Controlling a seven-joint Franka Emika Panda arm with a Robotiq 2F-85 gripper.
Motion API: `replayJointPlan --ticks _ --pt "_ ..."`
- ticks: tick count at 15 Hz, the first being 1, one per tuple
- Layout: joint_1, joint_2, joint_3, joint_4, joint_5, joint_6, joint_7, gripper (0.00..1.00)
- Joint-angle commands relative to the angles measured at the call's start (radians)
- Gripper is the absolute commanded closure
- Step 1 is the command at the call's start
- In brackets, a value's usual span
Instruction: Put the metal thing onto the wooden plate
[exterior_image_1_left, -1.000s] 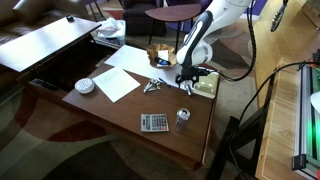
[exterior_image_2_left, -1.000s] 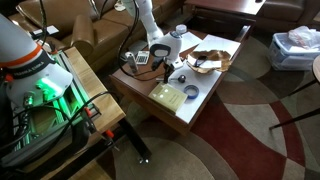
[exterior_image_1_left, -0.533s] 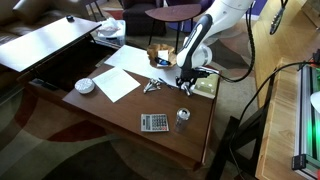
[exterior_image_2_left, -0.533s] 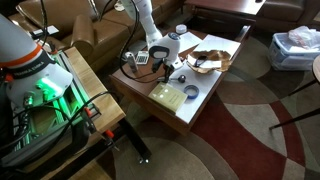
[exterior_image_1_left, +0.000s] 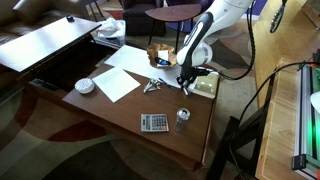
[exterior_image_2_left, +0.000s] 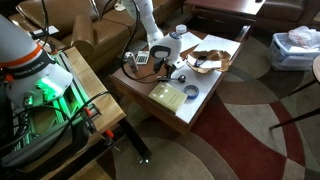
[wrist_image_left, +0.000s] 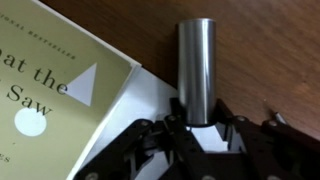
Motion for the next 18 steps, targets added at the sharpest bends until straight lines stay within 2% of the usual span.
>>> replayJointPlan --ticks 1,4,7,13,15,18 --pt "-0.046 -0.058 0.04 -0.059 -0.029 0.012 -0.062 0.88" --pt "-0.127 -0.129 0.125 -0.141 -0.011 0.085 -0.175 0.88" --pt "-0.263 -0.185 0.253 -0.22 0.004 0.165 -0.301 0.88" --pt "-0.542 -0.222 0.509 -0.354 0.006 0.294 -0.444 0.88" --pt "-0.62 -0.194 0.593 -0.373 0.013 0.42 -0.406 0.88" --pt "-0.662 -0.153 0.633 -0.362 -0.028 0.553 -0.286 0.88"
